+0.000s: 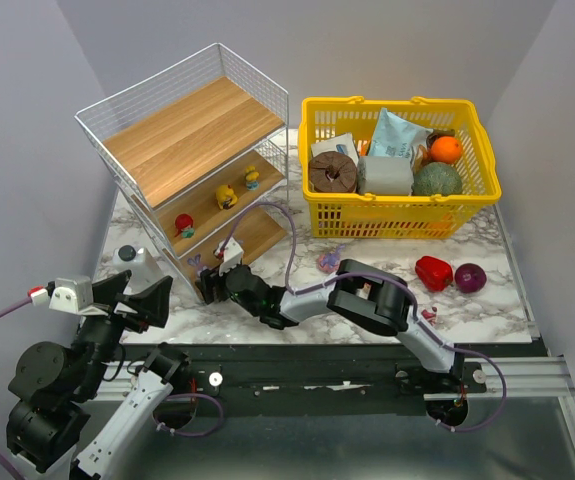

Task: Place and organize the plastic toys onto the shelf

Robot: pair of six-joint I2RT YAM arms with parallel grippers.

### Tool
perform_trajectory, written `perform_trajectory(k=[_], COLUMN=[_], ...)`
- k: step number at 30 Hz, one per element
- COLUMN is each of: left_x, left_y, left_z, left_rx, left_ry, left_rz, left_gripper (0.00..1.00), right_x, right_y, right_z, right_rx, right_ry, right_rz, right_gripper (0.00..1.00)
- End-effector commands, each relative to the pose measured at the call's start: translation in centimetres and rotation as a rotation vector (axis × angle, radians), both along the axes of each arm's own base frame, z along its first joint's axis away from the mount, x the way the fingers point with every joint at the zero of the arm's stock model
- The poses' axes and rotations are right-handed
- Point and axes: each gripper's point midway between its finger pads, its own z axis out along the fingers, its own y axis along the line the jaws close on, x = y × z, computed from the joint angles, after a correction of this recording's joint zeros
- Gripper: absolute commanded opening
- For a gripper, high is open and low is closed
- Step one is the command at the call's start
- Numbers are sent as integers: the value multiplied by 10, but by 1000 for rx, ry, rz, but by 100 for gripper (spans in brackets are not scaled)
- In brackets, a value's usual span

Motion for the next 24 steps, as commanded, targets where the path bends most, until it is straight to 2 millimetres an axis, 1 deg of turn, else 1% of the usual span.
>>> perform_trajectory(k=[1,2,6,11,12,14,18,19,20,22,23,24], left_x=[-3,-3,-4,-4,-3,-4,-5,-5,-5,-5,-5,-5], left_y=[5,6,7,7,7,7,8,8,8,7,7,8], left_z=[4,4,5,5,5,5,6,5,5,5,6,5], left_rx=[4,4,4,4,3,2,2,3,2,0,1,2], left_ry=[-12,-15,-15,-14,-12,-15,-15,-15,-15,-14,-16,-15], left_rz=[15,15,18,18,19,19,19,21,19,18,18,18], left_gripper=[99,99,99,99,99,99,99,99,99,99,99,99], right_x=[-3,-3,-4,-12,-12,-16,-20,-23,-25,-29,-32,-34], right_y=[1,0,-1,0,-3,-6,-22,-29,-31,-38,-47,-53], right_z=[29,29,34,43,41,48,53,47,60,67,73,73], right_rx=[52,52,59,79,72,86,85,71,99,111,117,107], right_ry=[-31,-31,-39,-40,-39,-46,-52,-47,-58,-62,-66,-64], right_rz=[31,31,38,75,74,87,74,76,80,86,86,85], right_gripper=[77,79,80,82,82,83,84,84,85,85,85,85])
